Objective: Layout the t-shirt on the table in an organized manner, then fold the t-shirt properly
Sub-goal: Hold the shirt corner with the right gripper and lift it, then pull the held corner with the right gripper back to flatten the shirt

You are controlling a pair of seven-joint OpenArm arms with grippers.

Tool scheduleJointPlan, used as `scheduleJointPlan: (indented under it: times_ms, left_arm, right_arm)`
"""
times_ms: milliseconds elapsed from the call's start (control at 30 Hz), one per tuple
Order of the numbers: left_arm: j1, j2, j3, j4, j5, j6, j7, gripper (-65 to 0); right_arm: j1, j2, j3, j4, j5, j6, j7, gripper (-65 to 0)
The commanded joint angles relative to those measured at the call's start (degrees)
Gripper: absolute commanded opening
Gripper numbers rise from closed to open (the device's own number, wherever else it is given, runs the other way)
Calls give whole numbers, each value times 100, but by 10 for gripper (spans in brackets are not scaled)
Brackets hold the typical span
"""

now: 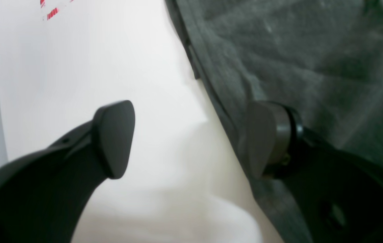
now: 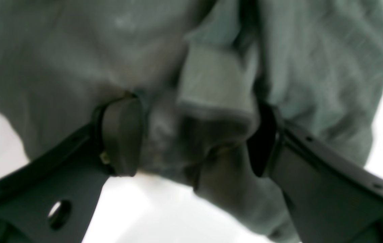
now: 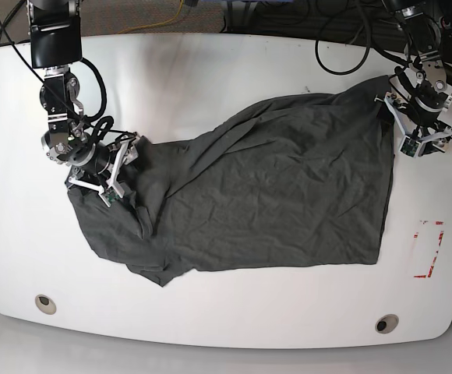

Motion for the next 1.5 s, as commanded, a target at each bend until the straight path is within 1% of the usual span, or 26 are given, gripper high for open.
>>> scheduleJointPlan:
  times_ms: [0, 400, 500, 567, 633, 833, 867, 900, 967, 1167, 1267, 1333, 1400, 1467]
  left_arm:
    - [-33, -61, -19, 84, -40, 51, -120, -183]
    - [-33, -61, -19, 75, -40, 51, -120, -183]
    - [-33, -61, -19, 75, -40, 51, -120, -183]
    - [-33, -61, -19, 75, -40, 51, -120, -183]
    - [-33, -61, -19, 75, -40, 51, -120, -183]
    - [-33, -61, -19, 75, -40, 51, -120, -183]
    - [-33, -61, -19, 75, -40, 51, -120, -183]
    - [-33, -61, -19, 75, -40, 51, -120, -183]
    - [-33, -61, -19, 75, -40, 51, -120, -183]
    - [-33, -70, 174, 75, -40, 51, -120, -183]
    - [-33, -70, 201, 75, -40, 51, -111, -183]
    - [-33, -61, 209, 75, -40, 51, -111, -183]
    - [-33, -61, 236, 66, -40, 51, -111, -183]
    - [-33, -61, 253, 22, -40, 51, -111, -183]
  right_arm:
    - [118, 90, 54, 110, 16, -21, 119, -218]
    - [294, 90, 63, 128, 16, -21, 119, -219]
    - [321, 90, 63, 119, 16, -21, 128, -231]
    - [329, 90, 63, 119, 16, -21, 128, -265]
    - [329, 90, 63, 119, 16, -21, 128, -326]
    - [329, 90, 63, 101, 16, -21, 128, -559]
    - [329, 90, 63, 101, 16, -21, 128, -573]
    - [329, 90, 63, 101, 16, -21, 128, -611]
    - [329, 90, 63, 101, 16, -21, 128, -650]
    - [277, 90, 98, 312, 16, -48, 102, -650]
    - [48, 81, 397, 611, 24, -48, -74, -650]
    - [-119, -7, 714, 945, 24, -48, -294, -650]
    - [-339, -253, 1188, 1437, 24, -39, -707, -650]
    - [-541, -411, 1531, 1833, 16, -21, -1085, -650]
